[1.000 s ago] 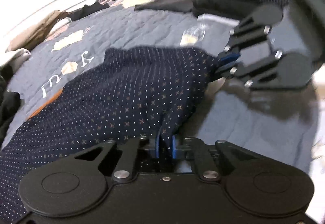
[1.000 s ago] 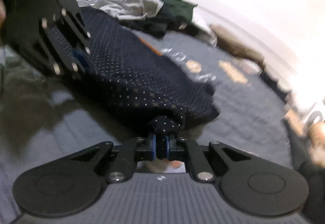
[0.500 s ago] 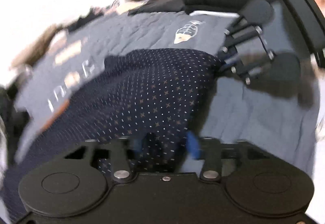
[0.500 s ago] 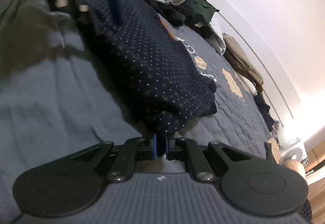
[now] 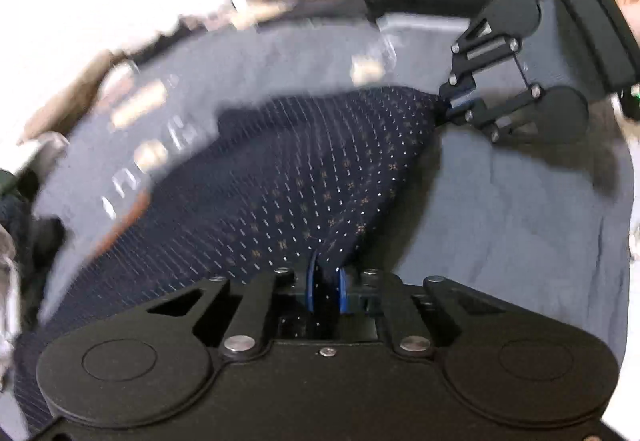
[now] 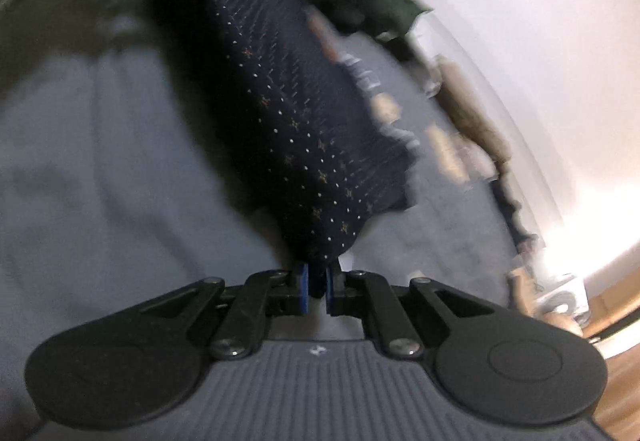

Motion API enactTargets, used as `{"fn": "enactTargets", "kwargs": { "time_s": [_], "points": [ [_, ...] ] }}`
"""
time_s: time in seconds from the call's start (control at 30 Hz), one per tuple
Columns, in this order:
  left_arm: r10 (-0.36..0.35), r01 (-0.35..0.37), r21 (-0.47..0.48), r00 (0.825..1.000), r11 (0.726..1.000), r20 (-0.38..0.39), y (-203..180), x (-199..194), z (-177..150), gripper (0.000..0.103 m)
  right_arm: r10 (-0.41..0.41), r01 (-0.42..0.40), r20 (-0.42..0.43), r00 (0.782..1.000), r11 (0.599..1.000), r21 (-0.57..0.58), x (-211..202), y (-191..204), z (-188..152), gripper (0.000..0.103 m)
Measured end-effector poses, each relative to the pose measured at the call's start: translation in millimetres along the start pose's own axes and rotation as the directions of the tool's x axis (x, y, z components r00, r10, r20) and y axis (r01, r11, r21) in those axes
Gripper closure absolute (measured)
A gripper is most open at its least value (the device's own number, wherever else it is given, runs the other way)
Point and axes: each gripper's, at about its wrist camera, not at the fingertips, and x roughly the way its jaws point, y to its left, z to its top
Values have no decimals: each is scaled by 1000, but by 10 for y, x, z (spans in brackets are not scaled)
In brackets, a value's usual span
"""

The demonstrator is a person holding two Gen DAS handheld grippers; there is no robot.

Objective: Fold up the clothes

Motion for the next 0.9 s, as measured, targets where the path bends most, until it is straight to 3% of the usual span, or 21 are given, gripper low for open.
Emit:
{"fn": "enactTargets", "kwargs": {
  "time_s": [0.1,0.2,0.3,0.4,0.47,0.53,0.6,0.77,0.9],
  "points": [
    [14,-13,26,1000,1000,-22,-82,76,-38,84,43,-42,-5,999,994,105,-41,-125,24,95],
    [-20,20,-30,1000,999,-7,12,11,-8,70,99,-82,-68,993,974,212,-142,-303,7,93],
    [-42,42,-74,999,996,8,101,-59,1,63,119,-87,-88,989,949,304,-306,-481,-55,92],
    [14,-14,-30,1000,999,15,72,-134,-8,52,78,-63,-15,997,891,450,-500,-694,-14,92],
    [38,-38,-6,999,999,10,45,-176,-28,51,31,-57,71,997,914,401,-597,-655,155,87],
    [50,-50,5,999,999,-1,21,-203,-60,50,4,-45,141,990,957,287,-650,-517,333,65],
    [69,-68,20,998,997,-12,16,-198,-96,47,29,-54,153,988,985,163,-559,-321,466,55],
    [99,-97,48,994,994,-36,20,-205,-225,47,82,-76,107,991,995,-62,-190,30,564,52],
    [122,-118,62,991,991,-53,79,-246,-334,44,36,-32,25,999,991,-128,54,91,495,52]
  ]
}}
